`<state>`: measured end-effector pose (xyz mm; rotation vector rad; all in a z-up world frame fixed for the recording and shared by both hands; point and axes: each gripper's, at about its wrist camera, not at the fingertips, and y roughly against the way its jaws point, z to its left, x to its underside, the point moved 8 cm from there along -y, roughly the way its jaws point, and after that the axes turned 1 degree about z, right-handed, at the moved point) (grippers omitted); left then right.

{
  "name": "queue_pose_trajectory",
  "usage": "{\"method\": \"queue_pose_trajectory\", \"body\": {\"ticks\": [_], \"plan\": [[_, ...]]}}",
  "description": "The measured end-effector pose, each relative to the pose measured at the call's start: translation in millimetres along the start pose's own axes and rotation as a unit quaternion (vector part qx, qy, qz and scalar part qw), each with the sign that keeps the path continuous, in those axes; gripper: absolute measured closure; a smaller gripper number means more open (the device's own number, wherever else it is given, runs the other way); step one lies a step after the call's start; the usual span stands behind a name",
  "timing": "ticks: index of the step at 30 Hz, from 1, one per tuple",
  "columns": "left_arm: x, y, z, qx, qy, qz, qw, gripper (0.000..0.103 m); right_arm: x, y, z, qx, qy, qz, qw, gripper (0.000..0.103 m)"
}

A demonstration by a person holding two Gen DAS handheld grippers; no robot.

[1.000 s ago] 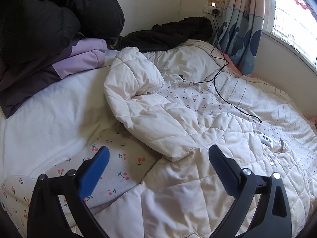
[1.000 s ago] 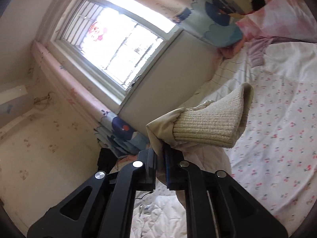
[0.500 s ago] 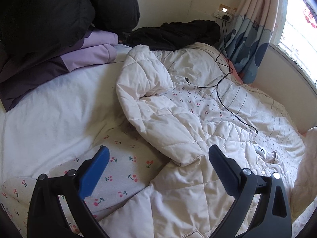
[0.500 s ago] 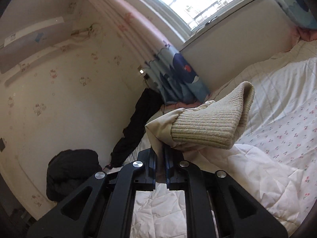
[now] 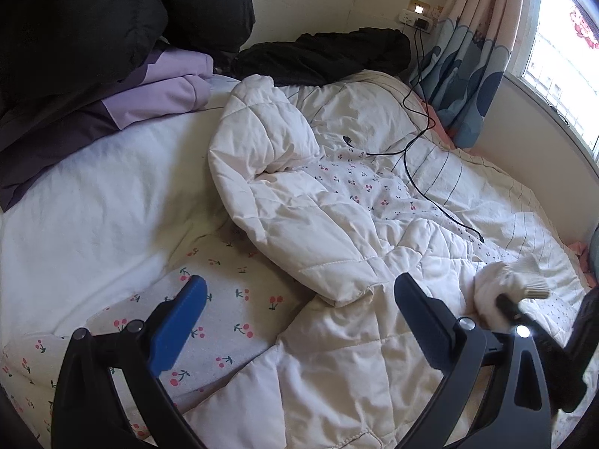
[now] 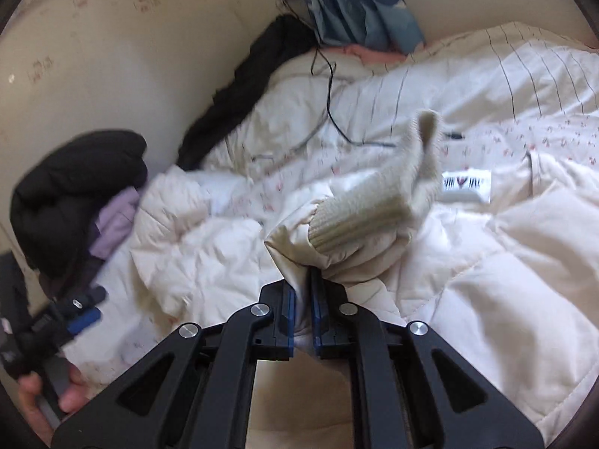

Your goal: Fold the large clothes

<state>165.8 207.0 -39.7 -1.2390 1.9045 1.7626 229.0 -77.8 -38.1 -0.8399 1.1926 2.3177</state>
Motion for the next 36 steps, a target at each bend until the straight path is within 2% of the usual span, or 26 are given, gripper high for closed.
{"method": "queue_pose_trajectory", "body": {"ticks": [2, 3, 5, 6, 7, 10, 11, 14, 16, 17, 19, 20, 22, 24, 26, 27, 28, 30, 31, 32, 33, 34, 36], "plan": [[1.1, -1.0, -0.9, 0.001, 0.000, 0.003, 1.0000, 0.007, 9.2, -10.2, 0.3, -0.002, -0.001, 0.017, 1.000, 0.093], [1.9, -1.8, -1.7, 0.001, -0.001, 0.005, 1.0000, 0.007, 12.8, -14.4, 1.3, -0.003, 0.002, 0.026, 1.000, 0.089], [3.4, -3.0, -3.6, 0.002, -0.004, 0.008, 1.0000, 0.007, 23.5, -23.1, 7.7, -0.014, 0.009, 0.059, 0.998, 0.072], [4.0, -3.3, -4.6, 0.003, -0.007, 0.010, 0.9999, 0.007, 27.0, -27.1, 13.7, -0.025, 0.015, 0.078, 0.997, 0.058], [4.4, -3.6, -5.3, 0.003, -0.009, 0.010, 0.9999, 0.007, 29.2, -28.4, 20.0, -0.035, 0.024, 0.088, 0.995, 0.050], [6.9, -6.1, -6.3, 0.000, -0.016, 0.017, 0.9997, 0.007, 29.6, -24.3, 32.0, -0.048, 0.045, 0.086, 0.994, 0.047], [7.7, -7.6, -6.3, -0.001, -0.019, 0.021, 0.9996, 0.007, 24.4, -19.2, 33.2, -0.054, 0.038, 0.072, 0.995, 0.047], [11.2, -11.8, -6.2, -0.004, -0.024, 0.029, 0.9993, 0.007, 3.4, -7.8, 22.1, -0.047, -0.017, -0.002, 0.999, 0.040], [13.2, -14.3, -6.8, -0.003, -0.025, 0.034, 0.9991, 0.007, -6.6, -16.2, 10.1, -0.047, -0.070, -0.021, 0.996, 0.039], [13.8, -15.3, -7.2, -0.002, -0.025, 0.037, 0.9990, 0.007, -5.2, -30.5, 4.6, -0.048, -0.093, -0.005, 0.994, 0.039], [13.9, -15.2, -9.5, 0.001, -0.029, 0.037, 0.9989, 0.007, 15.3, -73.3, 2.3, -0.040, -0.106, 0.088, 0.990, 0.037], [13.7, -14.6, -11.4, 0.002, -0.034, 0.036, 0.9988, 0.007, 21.5, -84.3, 3.4, -0.024, -0.091, 0.117, 0.989, 0.037], [14.1, -15.0, -16.0, 0.007, -0.041, 0.037, 0.9984, 0.007, 20.8, -79.6, 13.5, -0.033, -0.064, 0.125, 0.990, 0.037], [15.2, -15.2, -21.5, 0.019, -0.046, 0.041, 0.9979, 0.007, 13.5, -50.2, 18.3, -0.054, -0.061, 0.106, 0.991, 0.037], [16.7, -14.4, -29.9, 0.037, -0.053, 0.043, 0.9970, 0.007, 4.7, 2.9, 11.8, -0.022, -0.033, 0.048, 0.998, 0.037], [18.4, -13.4, -36.3, 0.048, -0.058, 0.043, 0.9962, 0.007, 3.1, 32.3, 1.4, 0.011, -0.023, 0.017, 1.000, 0.036], [19.9, -12.7, -40.6, 0.054, -0.063, 0.042, 0.9956, 0.007, 4.7, 60.0, -11.2, 0.047, -0.018, -0.008, 0.999, 0.029], [24.6, -11.2, -52.7, 0.066, -0.075, 0.041, 0.9942, 0.007, 12.8, 115.4, -47.5, 0.127, -0.025, -0.061, 0.990, 0.022], [27.6, -10.7, -59.8, 0.071, -0.082, 0.041, 0.9932, 0.007, 20.9, 136.9, -73.7, 0.179, -0.035, -0.074, 0.980, 0.022], [30.4, -10.1, -65.9, 0.072, -0.091, 0.041, 0.9924, 0.007, 34.0, 141.8, -103.6, 0.220, -0.053, -0.051, 0.973, 0.021], [33.7, -9.9, -71.9, 0.072, -0.102, 0.040, 0.9914, 0.007, 51.7, 127.9, -126.9, 0.219, -0.077, 0.012, 0.973, 0.022], [36.9, -9.8, -77.1, 0.071, -0.116, 0.040, 0.9899, 0.007, 75.4, 110.7, -145.7, 0.189, -0.105, 0.086, 0.973, 0.029], [36.5, -6.5, -80.1, 0.056, -0.150, 0.028, 0.9867, 0.007, 79.3, 126.3, -144.8, 0.184, -0.101, 0.077, 0.975, 0.032]]}}
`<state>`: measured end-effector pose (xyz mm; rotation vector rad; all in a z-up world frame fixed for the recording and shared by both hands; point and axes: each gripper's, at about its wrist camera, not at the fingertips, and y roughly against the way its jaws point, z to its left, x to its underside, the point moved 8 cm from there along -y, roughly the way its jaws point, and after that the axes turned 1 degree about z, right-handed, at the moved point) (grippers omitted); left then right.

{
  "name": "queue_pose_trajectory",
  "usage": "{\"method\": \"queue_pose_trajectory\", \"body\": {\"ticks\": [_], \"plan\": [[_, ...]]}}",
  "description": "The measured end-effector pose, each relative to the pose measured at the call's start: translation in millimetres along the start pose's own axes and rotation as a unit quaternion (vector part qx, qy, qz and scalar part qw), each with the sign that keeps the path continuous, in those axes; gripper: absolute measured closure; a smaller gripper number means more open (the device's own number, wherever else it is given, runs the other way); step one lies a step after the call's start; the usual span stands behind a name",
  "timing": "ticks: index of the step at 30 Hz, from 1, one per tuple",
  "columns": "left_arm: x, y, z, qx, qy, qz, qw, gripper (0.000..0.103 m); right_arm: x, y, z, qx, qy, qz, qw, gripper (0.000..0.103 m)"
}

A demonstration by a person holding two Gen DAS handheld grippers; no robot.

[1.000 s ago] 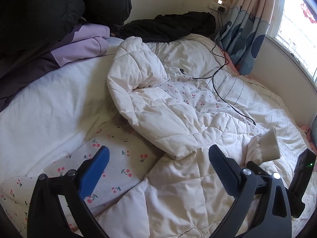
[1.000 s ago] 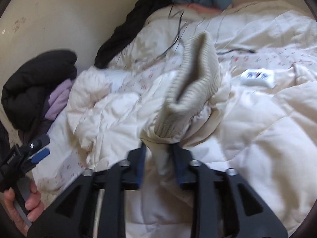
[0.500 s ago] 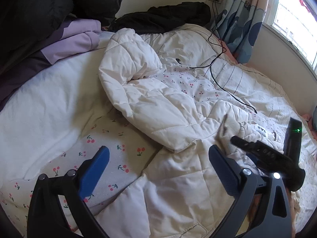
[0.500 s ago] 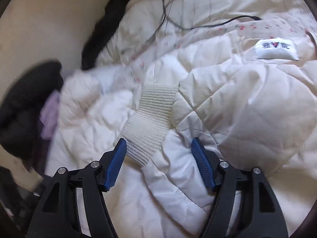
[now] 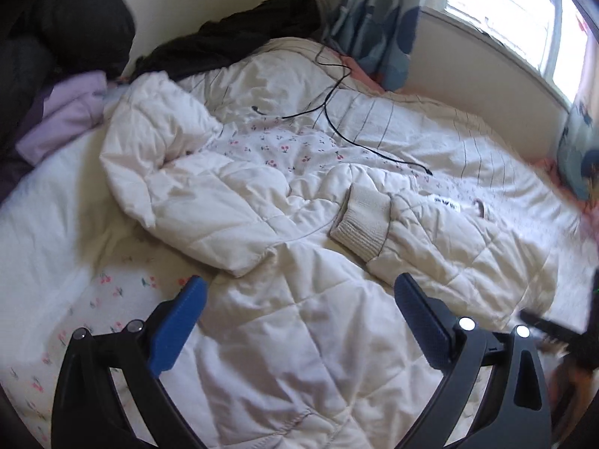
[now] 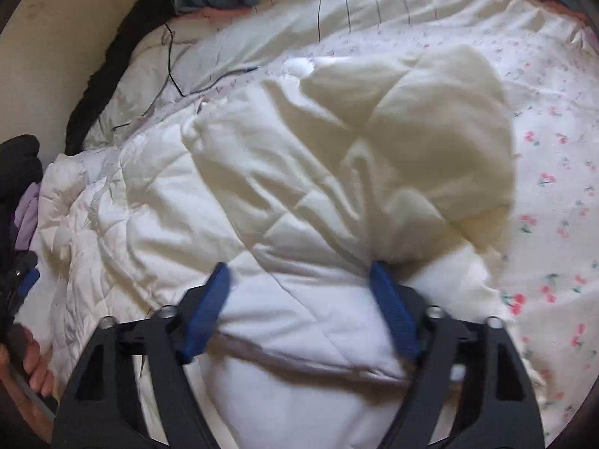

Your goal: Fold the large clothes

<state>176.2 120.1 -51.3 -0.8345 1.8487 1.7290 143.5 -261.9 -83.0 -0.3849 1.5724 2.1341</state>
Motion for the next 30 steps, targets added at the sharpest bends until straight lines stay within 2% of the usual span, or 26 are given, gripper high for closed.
{"method": "queue_pose_trajectory", "body": {"ticks": [2, 3, 5, 7, 8, 10, 12, 16, 18, 20, 21, 23, 24, 25, 26, 27, 28, 30], "plan": [[-11.9, 7.5, 16.8, -0.022, -0.001, -0.022, 0.9995, 0.007, -1.3, 42.7, 4.4, -0.036, -0.017, -0.052, 0.998, 0.032], [-19.0, 10.4, 29.3, -0.020, 0.011, -0.028, 0.9993, 0.007, 4.5, 71.6, 7.1, -0.057, -0.026, -0.087, 0.994, 0.028], [-39.4, 12.8, 71.3, -0.006, 0.073, -0.031, 0.9968, 0.007, 25.9, 107.7, 8.8, -0.081, -0.031, -0.126, 0.988, 0.022], [-61.9, 6.4, 126.8, 0.007, 0.154, -0.033, 0.9875, 0.007, 48.9, 123.3, 10.2, -0.095, -0.024, -0.143, 0.985, 0.021], [-73.2, -1.7, 153.2, -0.001, 0.178, -0.031, 0.9836, 0.007, 59.0, 124.6, 10.3, -0.101, -0.024, -0.148, 0.984, 0.021], [-94.9, -18.5, 186.2, -0.033, 0.178, -0.029, 0.9830, 0.007, 74.6, 109.6, 6.3, -0.115, -0.054, -0.136, 0.982, 0.021], [-118.1, -35.3, 199.3, -0.045, 0.154, -0.020, 0.9869, 0.007, 75.3, 98.3, 5.4, -0.144, -0.073, -0.118, 0.980, 0.021], [-154.0, -70.4, 205.7, -0.047, 0.136, -0.003, 0.9896, 0.007, 79.5, 88.7, 10.2, -0.114, -0.040, -0.106, 0.987, 0.021], [-160.7, -90.3, 206.5, -0.030, 0.152, 0.015, 0.9879, 0.007, 87.0, 82.2, 12.1, -0.099, -0.032, -0.097, 0.990, 0.021], [-158.9, -113.5, 206.6, 0.000, 0.180, 0.047, 0.9826, 0.007, 90.1, 76.9, 15.4, -0.092, -0.020, -0.091, 0.991, 0.021], [-154.8, -123.5, 208.4, 0.005, 0.194, 0.065, 0.9788, 0.007, 91.4, 74.6, 16.9, -0.088, -0.014, -0.088, 0.992, 0.021], [-150.6, -135.2, 207.9, 0.014, 0.210, 0.077, 0.9745, 0.010, 94.0, 69.8, 17.5, -0.083, -0.009, -0.082, 0.993, 0.021], [-148.6, -137.7, 206.0, 0.020, 0.218, 0.079, 0.9726, 0.023, 94.3, 67.7, 17.2, -0.082, -0.009, -0.081, 0.993, 0.021], [-146.2, -138.8, 205.3, 0.034, 0.229, 0.081, 0.9696, 0.042, 94.7, 66.6, 16.8, -0.081, -0.010, -0.080, 0.993, 0.021], [-144.0, -139.5, 203.6, 0.055, 0.239, 0.082, 0.9661, 0.051, 94.6, 66.7, 16.7, -0.081, -0.011, -0.080, 0.993, 0.021], [-142.6, -137.5, 200.3, 0.077, 0.244, 0.079, 0.9635, 0.070, 94.4, 67.0, 16.9, -0.081, -0.011, -0.082, 0.993, 0.021], [-142.5, -134.8, 197.3, 0.084, 0.240, 0.074, 0.9643, 0.078, 94.3, 67.6, 16.7, -0.080, -0.011, -0.083, 0.993, 0.021], [-143.7, -122.9, 192.1, 0.090, 0.230, 0.053, 0.9676, 0.084, 93.3, 68.4, 15.9, -0.077, -0.012, -0.084, 0.993, 0.021]]}}
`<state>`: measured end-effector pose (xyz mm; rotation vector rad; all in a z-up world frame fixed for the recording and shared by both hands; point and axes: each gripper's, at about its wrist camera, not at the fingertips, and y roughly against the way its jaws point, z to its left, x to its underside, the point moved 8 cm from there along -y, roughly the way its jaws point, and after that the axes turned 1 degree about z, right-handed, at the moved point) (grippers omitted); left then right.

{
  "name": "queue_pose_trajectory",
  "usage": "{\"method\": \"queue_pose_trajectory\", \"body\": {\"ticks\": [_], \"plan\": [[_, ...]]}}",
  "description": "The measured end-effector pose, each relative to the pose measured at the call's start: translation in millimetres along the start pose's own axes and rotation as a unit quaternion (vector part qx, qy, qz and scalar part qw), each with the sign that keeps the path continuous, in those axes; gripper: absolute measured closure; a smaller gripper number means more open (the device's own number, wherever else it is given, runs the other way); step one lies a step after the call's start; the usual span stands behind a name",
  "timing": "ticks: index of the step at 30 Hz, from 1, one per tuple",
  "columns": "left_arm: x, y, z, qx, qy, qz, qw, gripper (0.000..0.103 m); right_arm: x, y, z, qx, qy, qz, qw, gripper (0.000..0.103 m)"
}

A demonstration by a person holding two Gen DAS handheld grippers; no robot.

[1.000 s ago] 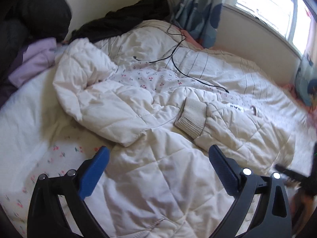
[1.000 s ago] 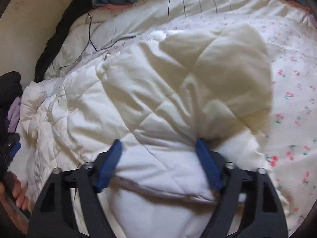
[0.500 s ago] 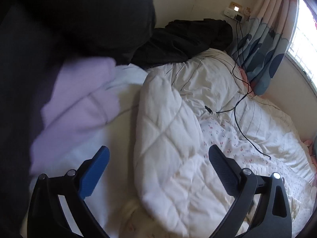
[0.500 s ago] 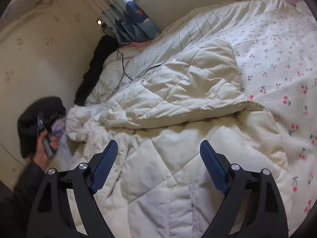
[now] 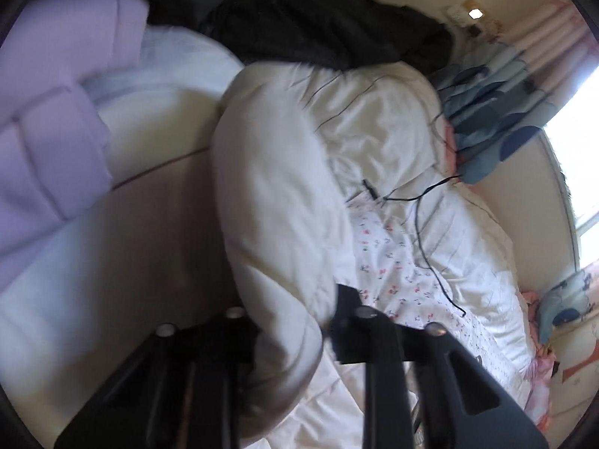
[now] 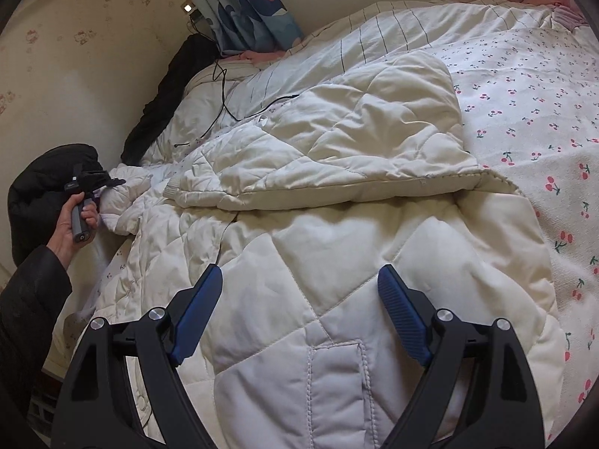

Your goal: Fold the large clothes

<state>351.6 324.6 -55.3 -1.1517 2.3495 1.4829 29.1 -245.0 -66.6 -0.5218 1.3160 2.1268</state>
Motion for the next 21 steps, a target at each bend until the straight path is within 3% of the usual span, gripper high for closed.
{"method": "queue_pose_trajectory", "body": {"ticks": [5, 10, 13, 15, 21], "plan": [[8.4, 52.1, -35.0, 0.057, -0.040, -0.069, 0.9952, 0.086, -6.1, 4.3, -1.6, 0.004, -0.006, -0.009, 1.000, 0.021], [23.2, 109.8, -106.2, 0.104, -0.105, -0.126, 0.9810, 0.086, -13.0, 9.1, -2.7, -0.004, -0.022, -0.016, 1.000, 0.021], [53.0, 134.0, -172.7, 0.134, -0.175, -0.138, 0.9655, 0.086, -19.0, 13.6, -5.9, -0.002, -0.030, -0.023, 0.999, 0.021], [87.4, 143.1, -223.5, 0.158, -0.231, -0.137, 0.9502, 0.086, -22.9, 17.3, -8.3, 0.005, -0.031, -0.029, 0.999, 0.021], [209.4, 123.4, -325.8, 0.186, -0.369, -0.092, 0.9059, 0.086, -32.5, 29.4, -11.5, 0.017, -0.030, -0.044, 0.998, 0.021]]}}
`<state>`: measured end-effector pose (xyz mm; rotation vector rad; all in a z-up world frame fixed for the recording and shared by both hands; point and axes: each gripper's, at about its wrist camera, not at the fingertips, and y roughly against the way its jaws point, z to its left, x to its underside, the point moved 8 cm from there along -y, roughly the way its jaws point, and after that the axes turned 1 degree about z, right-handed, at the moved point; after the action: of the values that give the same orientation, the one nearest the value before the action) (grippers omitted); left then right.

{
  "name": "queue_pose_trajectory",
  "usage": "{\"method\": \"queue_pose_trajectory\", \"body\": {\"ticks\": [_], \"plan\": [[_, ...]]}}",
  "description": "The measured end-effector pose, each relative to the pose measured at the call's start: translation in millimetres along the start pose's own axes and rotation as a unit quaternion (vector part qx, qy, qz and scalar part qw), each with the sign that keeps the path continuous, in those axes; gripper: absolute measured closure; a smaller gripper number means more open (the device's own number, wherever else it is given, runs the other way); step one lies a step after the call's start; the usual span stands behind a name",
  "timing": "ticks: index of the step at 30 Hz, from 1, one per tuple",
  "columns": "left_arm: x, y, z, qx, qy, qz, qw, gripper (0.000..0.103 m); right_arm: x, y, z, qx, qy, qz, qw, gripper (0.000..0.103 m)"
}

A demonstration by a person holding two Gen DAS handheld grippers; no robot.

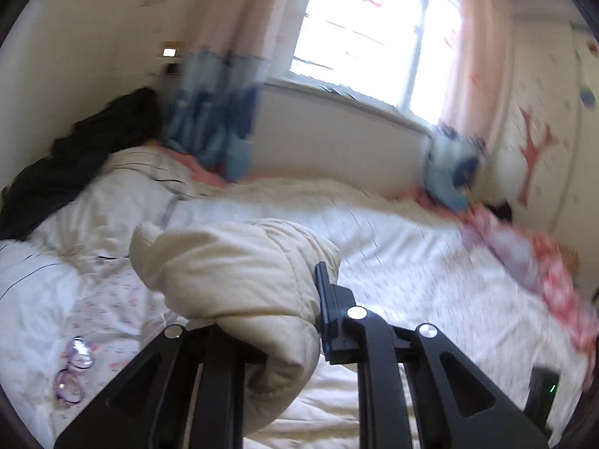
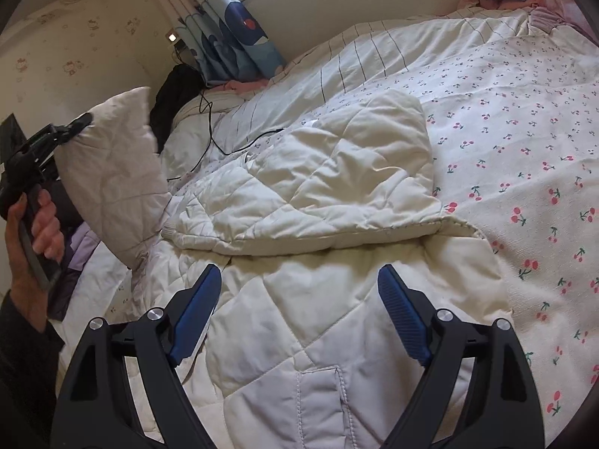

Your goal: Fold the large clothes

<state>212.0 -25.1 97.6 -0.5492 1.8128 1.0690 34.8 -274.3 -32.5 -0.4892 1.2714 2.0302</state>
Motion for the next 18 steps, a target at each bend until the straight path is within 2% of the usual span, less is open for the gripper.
{"method": "queue_pose_trajectory", "body": {"ticks": [5, 8, 12, 15, 17, 18], "plan": [[78.1, -68.3, -79.3, 0.033, -0.053, 0.088, 0.9942, 0.086, -6.6, 11.3, -4.4, 0.037, 0.016, -0.013, 0.999, 0.021], [130.3, -90.7, -103.9, 0.039, -0.067, 0.135, 0.9877, 0.086, -10.0, 15.6, -5.4, 0.067, 0.037, -0.018, 0.997, 0.021], [172.2, -98.0, -111.3, 0.032, -0.084, 0.157, 0.9835, 0.086, -10.7, 17.5, -5.9, 0.098, 0.062, -0.018, 0.993, 0.021], [187.7, -101.1, -112.1, 0.024, -0.098, 0.163, 0.9814, 0.084, -9.3, 18.3, -3.6, 0.119, 0.083, -0.019, 0.989, 0.021], [193.3, -100.5, -112.7, 0.021, -0.110, 0.165, 0.9799, 0.080, -8.9, 18.6, -2.2, 0.129, 0.096, -0.020, 0.987, 0.021], [195.5, -100.2, -115.2, 0.023, -0.117, 0.166, 0.9789, 0.071, -8.7, 19.1, -1.2, 0.135, 0.103, -0.022, 0.985, 0.021]]}}
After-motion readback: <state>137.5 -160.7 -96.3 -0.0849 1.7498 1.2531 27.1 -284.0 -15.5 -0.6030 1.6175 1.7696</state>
